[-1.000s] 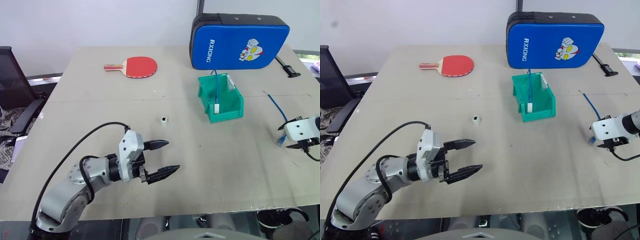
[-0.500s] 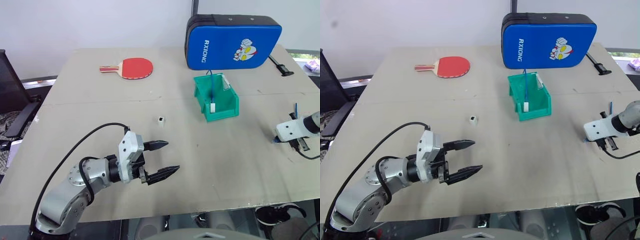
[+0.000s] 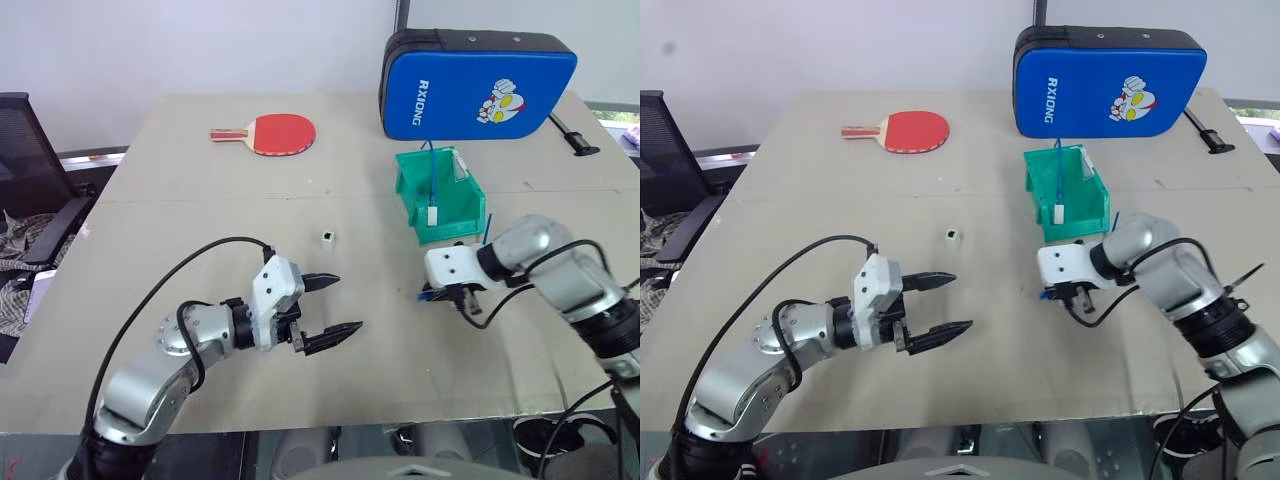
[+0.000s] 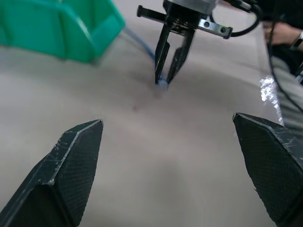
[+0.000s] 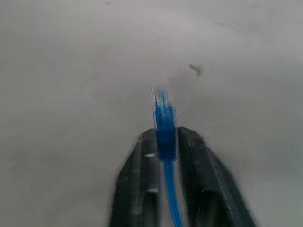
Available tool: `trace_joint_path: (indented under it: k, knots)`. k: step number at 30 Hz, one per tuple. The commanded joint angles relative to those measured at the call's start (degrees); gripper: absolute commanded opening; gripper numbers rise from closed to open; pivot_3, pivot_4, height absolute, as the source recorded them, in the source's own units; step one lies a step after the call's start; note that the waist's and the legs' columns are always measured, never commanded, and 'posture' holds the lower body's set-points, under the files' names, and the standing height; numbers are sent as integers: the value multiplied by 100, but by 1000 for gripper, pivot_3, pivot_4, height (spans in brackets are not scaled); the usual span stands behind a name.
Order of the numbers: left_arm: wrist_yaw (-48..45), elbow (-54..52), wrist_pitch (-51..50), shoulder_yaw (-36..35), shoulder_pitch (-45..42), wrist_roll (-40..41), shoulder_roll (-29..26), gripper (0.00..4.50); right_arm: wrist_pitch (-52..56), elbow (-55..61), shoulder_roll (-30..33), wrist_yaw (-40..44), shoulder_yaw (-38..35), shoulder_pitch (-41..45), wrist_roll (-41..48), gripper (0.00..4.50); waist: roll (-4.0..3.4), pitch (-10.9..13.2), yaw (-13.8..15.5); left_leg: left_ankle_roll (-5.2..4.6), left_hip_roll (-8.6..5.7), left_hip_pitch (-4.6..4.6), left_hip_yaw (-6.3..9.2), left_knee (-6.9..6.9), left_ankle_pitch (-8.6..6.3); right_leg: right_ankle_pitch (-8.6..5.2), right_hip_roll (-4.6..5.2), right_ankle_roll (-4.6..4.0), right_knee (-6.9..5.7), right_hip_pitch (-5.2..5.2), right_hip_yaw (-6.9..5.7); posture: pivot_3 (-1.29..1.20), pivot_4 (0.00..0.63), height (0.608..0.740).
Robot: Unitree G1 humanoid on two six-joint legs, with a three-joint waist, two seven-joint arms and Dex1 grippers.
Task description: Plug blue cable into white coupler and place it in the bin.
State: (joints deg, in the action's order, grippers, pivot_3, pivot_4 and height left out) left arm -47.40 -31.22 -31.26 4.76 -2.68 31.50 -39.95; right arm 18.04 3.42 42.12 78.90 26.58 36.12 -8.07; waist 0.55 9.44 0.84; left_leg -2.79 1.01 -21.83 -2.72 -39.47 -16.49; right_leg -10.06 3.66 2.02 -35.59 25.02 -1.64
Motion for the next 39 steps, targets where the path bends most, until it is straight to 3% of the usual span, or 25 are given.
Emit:
trace_joint_path:
  k: [1,5,10,16,20,25,29,30,36,39]
  knots:
    - [-23,325,-66,350,-550,-224,168,4500,282,304,180,-217,-735,-260,463,2330,5,-2,34,0,-1,2,0,0,0,2,1,-3,1,-3,1,0,150,740]
    - [-3,840,-88,844,-1118,-569,496,4500,980,1262,366,-431,-2279,-1302,1664,4261,11,1,63,-1,-22,-15,17,2,0,11,2,16,10,-6,0,0,150,740]
    - [-153,1516,100,1360,-1726,-945,931,4500,1283,2529,414,-809,-4116,-3378,2399,4261,21,3,52,-11,-30,-15,48,14,-7,1,2,39,14,-8,3,0,150,740]
    - [-523,2506,478,1991,-2412,-1535,1371,4500,996,3885,-387,-1478,-5829,-5927,2471,4261,18,1,57,-12,-33,-7,49,14,-7,-14,-1,38,9,-14,13,0,150,740]
    - [-723,3077,522,2258,-2818,-1738,1779,4500,858,4423,-857,-1926,-6152,-6843,2463,4261,21,-1,10,-11,-38,3,56,-3,-6,-27,-4,46,3,-26,32,0,150,740]
    - [-1037,3659,777,2573,-3108,-2112,1970,4500,867,4814,-1115,-2411,-6097,-7266,2470,4261,22,-4,-27,-12,-42,13,59,-3,-6,-27,-10,46,-5,-26,61,0,150,740]
    - [-1267,3979,1113,2790,-3195,-2469,1944,3383,996,4949,-1136,-2724,-5934,-7461,2441,4320,22,-5,2,-12,-42,10,68,-1,-6,-29,-19,45,-6,-22,61,0,150,740]
    - [-1292,4048,1167,2812,-3203,-2540,1954,2749,980,4984,-1136,-2776,-5891,-7518,2437,4320,22,-6,3,-13,-41,9,70,1,-6,-30,-19,44,-5,-22,59,0,150,740]
    - [-1397,4242,1344,2767,-3192,-2685,2064,10,986,5181,-1254,-3135,-5602,-7774,2456,4320,23,-7,6,-15,-40,5,73,2,-8,-32,-13,46,1,-22,58,0,150,740]
    - [-1478,4251,1358,2522,-3103,-2541,1988,10,1179,5250,-1330,-3366,-5200,-7682,2600,4320,29,-10,3,-15,-41,6,74,2,-8,-33,-9,48,2,-22,58,0,150,740]
